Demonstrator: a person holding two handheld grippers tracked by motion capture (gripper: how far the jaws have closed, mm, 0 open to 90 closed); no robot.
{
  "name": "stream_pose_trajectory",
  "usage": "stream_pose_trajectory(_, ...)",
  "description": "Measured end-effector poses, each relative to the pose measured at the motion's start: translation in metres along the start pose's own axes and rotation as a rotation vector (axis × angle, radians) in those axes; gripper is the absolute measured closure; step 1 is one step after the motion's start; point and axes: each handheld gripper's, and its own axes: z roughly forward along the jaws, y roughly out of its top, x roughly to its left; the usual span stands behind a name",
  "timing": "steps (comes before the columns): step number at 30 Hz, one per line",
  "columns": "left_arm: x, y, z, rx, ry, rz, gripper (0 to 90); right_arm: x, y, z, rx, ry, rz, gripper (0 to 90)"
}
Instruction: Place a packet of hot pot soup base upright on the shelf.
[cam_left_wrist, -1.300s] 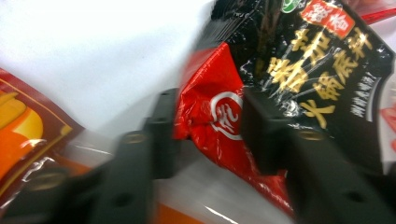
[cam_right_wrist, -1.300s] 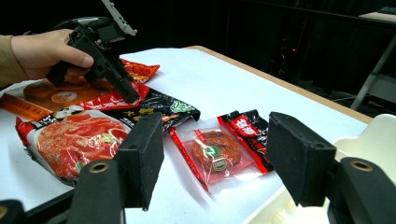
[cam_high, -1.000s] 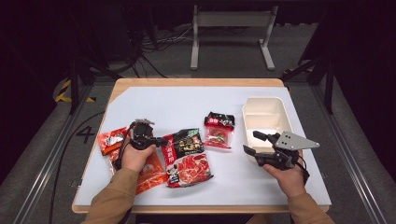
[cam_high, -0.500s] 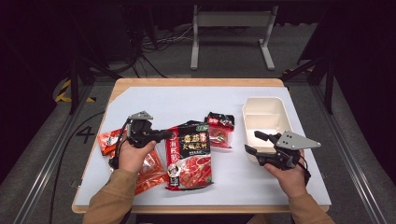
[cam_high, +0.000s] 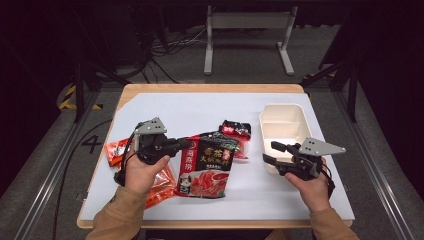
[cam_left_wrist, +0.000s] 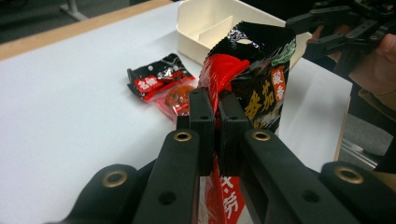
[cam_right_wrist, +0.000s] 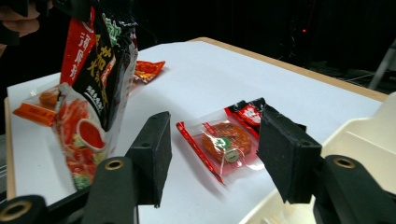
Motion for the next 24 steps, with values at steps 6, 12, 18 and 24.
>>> stream_pose_trajectory(6, -0.012, 0.006, -0.010, -0.036, 0.037, 0.057, 87.8, 0.007, 0.010, 0.005, 0.016, 0.049, 0.013, 43.8)
stream_pose_trajectory(12, -0.021, 0.010, -0.018, -0.084, 0.065, 0.083, 87.8, 0.015, 0.022, 0.015, 0.022, 0.120, 0.033, 40.1)
stream_pose_trajectory(18, -0.027, 0.011, -0.020, -0.104, 0.073, 0.085, 87.7, 0.023, 0.041, 0.034, 0.022, 0.204, 0.044, 35.8)
stream_pose_trajectory(24, -0.031, 0.012, -0.021, -0.120, 0.070, 0.093, 87.7, 0.028, 0.054, 0.051, 0.034, 0.266, 0.060, 33.5)
